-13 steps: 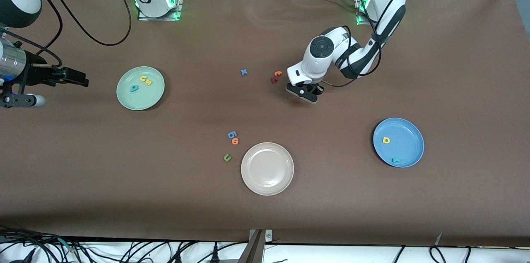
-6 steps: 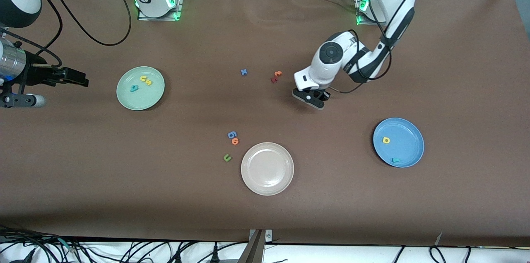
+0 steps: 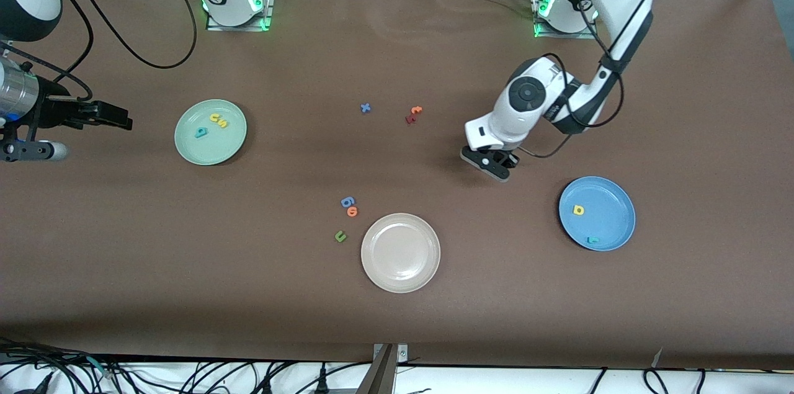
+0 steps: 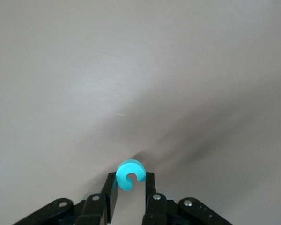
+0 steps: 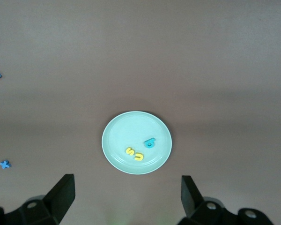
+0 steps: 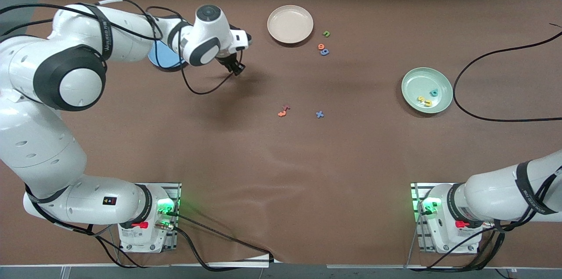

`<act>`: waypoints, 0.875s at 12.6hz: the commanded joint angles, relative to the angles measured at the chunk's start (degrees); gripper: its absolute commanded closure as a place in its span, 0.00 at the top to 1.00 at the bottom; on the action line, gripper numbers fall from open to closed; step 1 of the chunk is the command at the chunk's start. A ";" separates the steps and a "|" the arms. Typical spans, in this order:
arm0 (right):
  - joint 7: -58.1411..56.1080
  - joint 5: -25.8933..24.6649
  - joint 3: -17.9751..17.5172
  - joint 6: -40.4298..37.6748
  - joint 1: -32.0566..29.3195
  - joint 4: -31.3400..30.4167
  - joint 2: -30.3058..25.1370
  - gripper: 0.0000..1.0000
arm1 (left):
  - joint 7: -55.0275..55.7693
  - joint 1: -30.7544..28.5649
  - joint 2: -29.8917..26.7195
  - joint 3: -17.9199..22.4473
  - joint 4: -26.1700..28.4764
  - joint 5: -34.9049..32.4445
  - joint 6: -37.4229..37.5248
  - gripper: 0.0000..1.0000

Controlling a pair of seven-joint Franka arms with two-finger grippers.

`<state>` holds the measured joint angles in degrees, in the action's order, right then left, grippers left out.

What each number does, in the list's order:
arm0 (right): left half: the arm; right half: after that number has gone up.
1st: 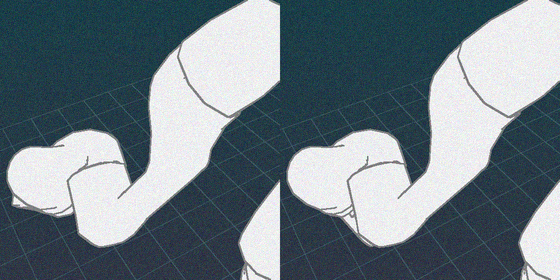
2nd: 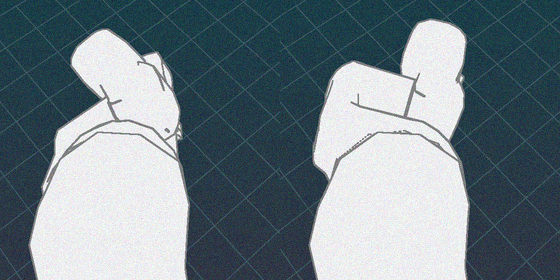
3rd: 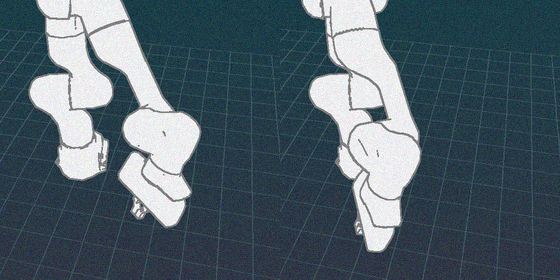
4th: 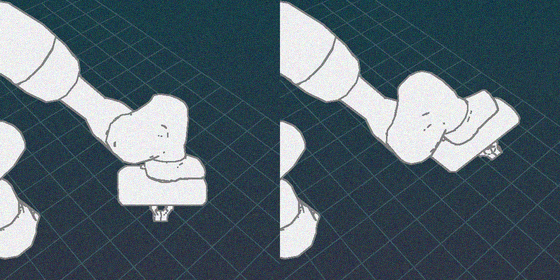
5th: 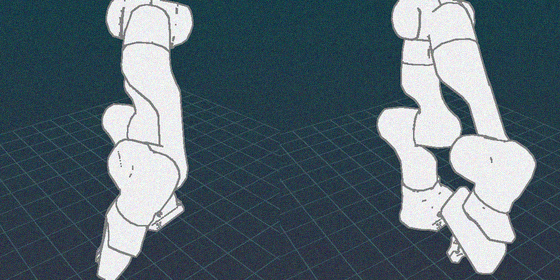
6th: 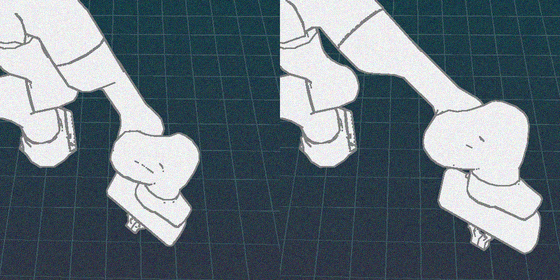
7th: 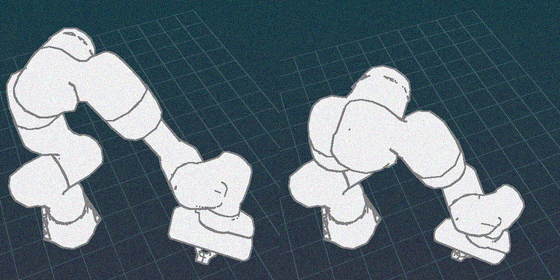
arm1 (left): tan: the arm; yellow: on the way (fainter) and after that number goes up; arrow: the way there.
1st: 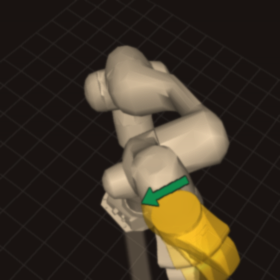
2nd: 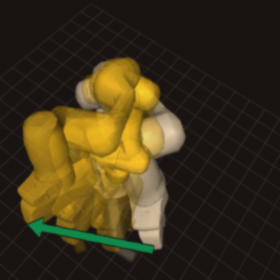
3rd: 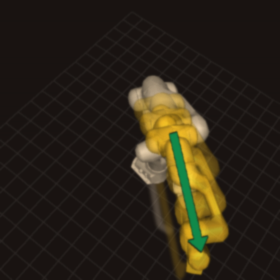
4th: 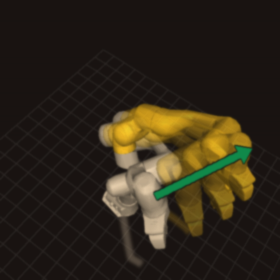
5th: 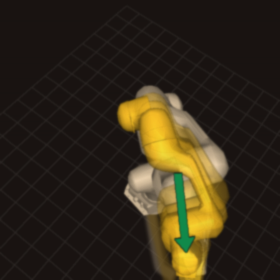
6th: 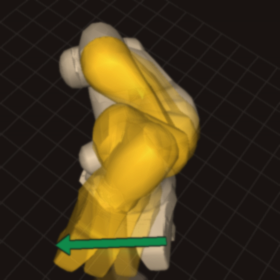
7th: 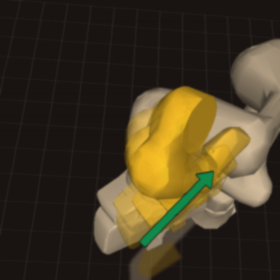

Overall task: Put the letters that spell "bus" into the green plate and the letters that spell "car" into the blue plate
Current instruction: 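Lower the c onto the blue plate and open the left gripper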

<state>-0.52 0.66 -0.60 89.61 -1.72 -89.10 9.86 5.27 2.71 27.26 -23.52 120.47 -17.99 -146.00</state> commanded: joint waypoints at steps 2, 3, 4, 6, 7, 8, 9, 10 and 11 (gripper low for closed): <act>-0.45 -0.75 -1.07 -0.57 -1.01 1.03 -0.02 1.00 | -12.61 -8.13 -3.61 -0.65 -0.14 -2.05 4.40 0.14; -0.45 -0.75 -1.07 -0.57 -1.01 1.03 -0.02 1.00 | -15.95 -10.16 -4.14 -0.65 -0.32 -1.79 5.10 0.14; -0.45 -0.75 -1.07 -0.57 -1.01 1.03 -0.02 1.00 | -19.47 -12.27 -4.23 -0.65 -1.28 -1.53 5.98 0.14; -0.45 -0.75 -1.07 -0.57 -1.01 1.03 -0.02 1.00 | -25.10 -15.87 -4.06 -0.74 -3.30 -1.44 7.83 0.14; -0.45 -0.75 -1.07 -0.57 -1.01 1.03 -0.02 1.00 | -27.56 -17.54 -3.88 -0.65 -4.44 -1.35 8.44 0.14; -0.45 -0.75 -1.07 -0.57 -1.01 1.03 -0.02 1.00 | -30.46 -19.21 -3.36 -0.65 -5.67 -1.35 8.71 0.14; -0.45 -0.75 -1.07 -0.57 -1.01 1.03 -0.02 1.00 | -32.14 -20.19 -2.31 -0.65 -6.99 -1.44 8.80 0.14; -0.45 -0.75 -1.07 -0.57 -1.01 1.03 -0.02 1.00 | -33.99 -21.07 -1.08 -0.47 -8.39 -1.52 8.80 0.14; -0.45 -0.75 -1.07 -0.57 -1.01 1.03 -0.02 1.00 | -35.31 -21.86 0.32 -0.47 -9.97 -1.61 8.80 0.15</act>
<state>-0.52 0.66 -0.68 89.61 -1.75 -89.08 9.86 -27.04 -17.57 24.35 -23.35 114.47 -17.99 -138.43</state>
